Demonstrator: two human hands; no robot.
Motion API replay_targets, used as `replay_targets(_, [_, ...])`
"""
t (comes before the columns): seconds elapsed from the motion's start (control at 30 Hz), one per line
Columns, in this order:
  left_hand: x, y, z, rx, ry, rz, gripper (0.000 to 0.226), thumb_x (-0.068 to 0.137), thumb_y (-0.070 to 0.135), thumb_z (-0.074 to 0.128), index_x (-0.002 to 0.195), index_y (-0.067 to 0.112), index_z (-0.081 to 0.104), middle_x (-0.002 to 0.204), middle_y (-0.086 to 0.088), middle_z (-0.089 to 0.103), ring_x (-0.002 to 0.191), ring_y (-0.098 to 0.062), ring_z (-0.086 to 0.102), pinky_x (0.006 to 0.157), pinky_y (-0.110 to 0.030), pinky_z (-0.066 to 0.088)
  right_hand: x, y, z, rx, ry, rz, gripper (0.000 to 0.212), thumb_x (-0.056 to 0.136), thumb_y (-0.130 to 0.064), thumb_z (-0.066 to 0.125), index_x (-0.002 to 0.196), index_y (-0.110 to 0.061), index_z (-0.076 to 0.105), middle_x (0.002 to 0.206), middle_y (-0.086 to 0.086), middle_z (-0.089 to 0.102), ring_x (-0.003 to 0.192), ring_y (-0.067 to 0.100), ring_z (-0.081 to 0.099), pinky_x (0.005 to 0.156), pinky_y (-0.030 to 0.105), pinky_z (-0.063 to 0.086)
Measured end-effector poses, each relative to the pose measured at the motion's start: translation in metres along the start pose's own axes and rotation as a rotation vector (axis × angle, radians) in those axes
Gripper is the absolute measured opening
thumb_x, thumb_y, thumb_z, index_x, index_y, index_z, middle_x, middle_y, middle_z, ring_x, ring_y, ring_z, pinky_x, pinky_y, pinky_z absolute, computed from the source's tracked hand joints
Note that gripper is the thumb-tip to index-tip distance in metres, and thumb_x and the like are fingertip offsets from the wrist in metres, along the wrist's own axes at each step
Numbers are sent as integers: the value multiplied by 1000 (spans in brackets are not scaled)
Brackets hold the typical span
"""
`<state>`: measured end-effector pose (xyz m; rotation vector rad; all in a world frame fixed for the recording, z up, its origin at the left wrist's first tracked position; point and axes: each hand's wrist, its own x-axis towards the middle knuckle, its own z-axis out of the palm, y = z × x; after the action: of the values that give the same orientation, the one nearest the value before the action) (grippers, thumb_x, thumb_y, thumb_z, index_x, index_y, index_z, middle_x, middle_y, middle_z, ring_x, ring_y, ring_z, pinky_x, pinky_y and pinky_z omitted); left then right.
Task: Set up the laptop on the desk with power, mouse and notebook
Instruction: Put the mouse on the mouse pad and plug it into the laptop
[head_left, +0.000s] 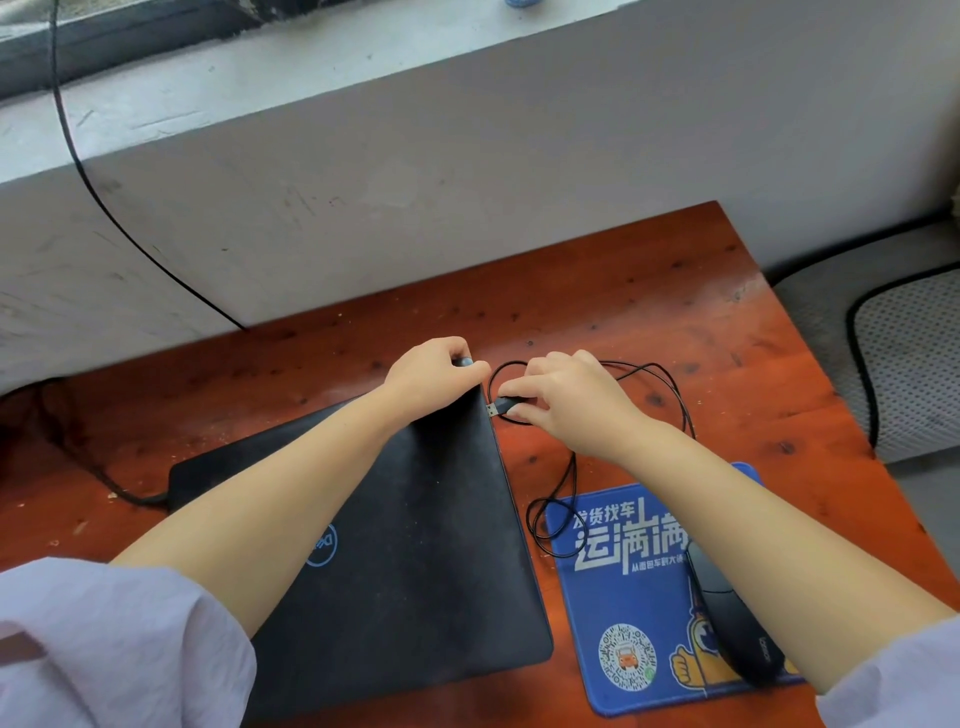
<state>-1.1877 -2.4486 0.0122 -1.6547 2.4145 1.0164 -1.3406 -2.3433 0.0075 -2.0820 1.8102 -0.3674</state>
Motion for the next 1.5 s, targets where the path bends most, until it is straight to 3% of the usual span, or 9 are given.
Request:
replay_targets(0.8, [0, 3, 0, -5, 10, -4, 22, 77, 36, 54, 61, 23, 46, 59, 7, 49, 59, -14, 45, 54, -27, 34, -2, 0, 4, 14, 36, -41, 26, 91, -37, 51, 114, -31, 62, 97, -4, 63, 89, 21, 52, 74, 33, 26])
replay_targets(1.07, [5, 3, 6, 15, 2, -19, 24, 77, 34, 55, 59, 22, 44, 55, 8, 47, 53, -11, 42, 50, -26, 31, -2, -5, 13, -24, 34, -4, 30, 90, -39, 50, 117, -28, 61, 101, -2, 64, 96, 22, 53, 78, 33, 25])
replay_targets(1.2, [9, -1, 10, 28, -11, -25, 26, 77, 36, 54, 58, 24, 43, 55, 8, 48, 54, -10, 43, 50, -27, 30, -15, -6, 13, 29, 191, -3, 24, 84, -25, 58, 108, -23, 63, 105, -1, 61, 101, 19, 52, 86, 34, 34])
replay_targets(1.27, [12, -3, 13, 40, -12, -43, 26, 78, 36, 53, 57, 24, 42, 55, 8, 48, 56, -12, 44, 51, -26, 31, -32, -4, 14, 83, 272, -60, 14, 83, -17, 54, 93, -19, 63, 93, -2, 62, 88, 19, 55, 75, 32, 41])
replay_targets(1.33, [14, -4, 14, 37, -21, -58, 26, 78, 36, 53, 57, 24, 43, 56, 9, 48, 59, -15, 45, 51, -26, 31, -54, 2, 24, 98, 131, -133, 14, 83, -12, 54, 90, -17, 65, 88, 0, 64, 80, 21, 57, 67, 37, 49])
replay_targets(1.43, [16, -6, 16, 31, -23, -70, 26, 78, 36, 54, 57, 23, 44, 58, 8, 49, 65, -19, 48, 59, -28, 33, -76, 14, 45, 33, -163, -123, 30, 87, -11, 53, 114, -18, 64, 118, 3, 62, 103, 23, 56, 84, 38, 48])
replay_targets(1.5, [17, -7, 17, 29, -29, -72, 26, 78, 35, 54, 57, 23, 44, 59, 8, 50, 69, -22, 50, 65, -30, 35, -78, 18, 51, -8, -129, -137, 36, 81, -4, 60, 115, -12, 64, 120, 5, 63, 106, 26, 59, 89, 39, 49])
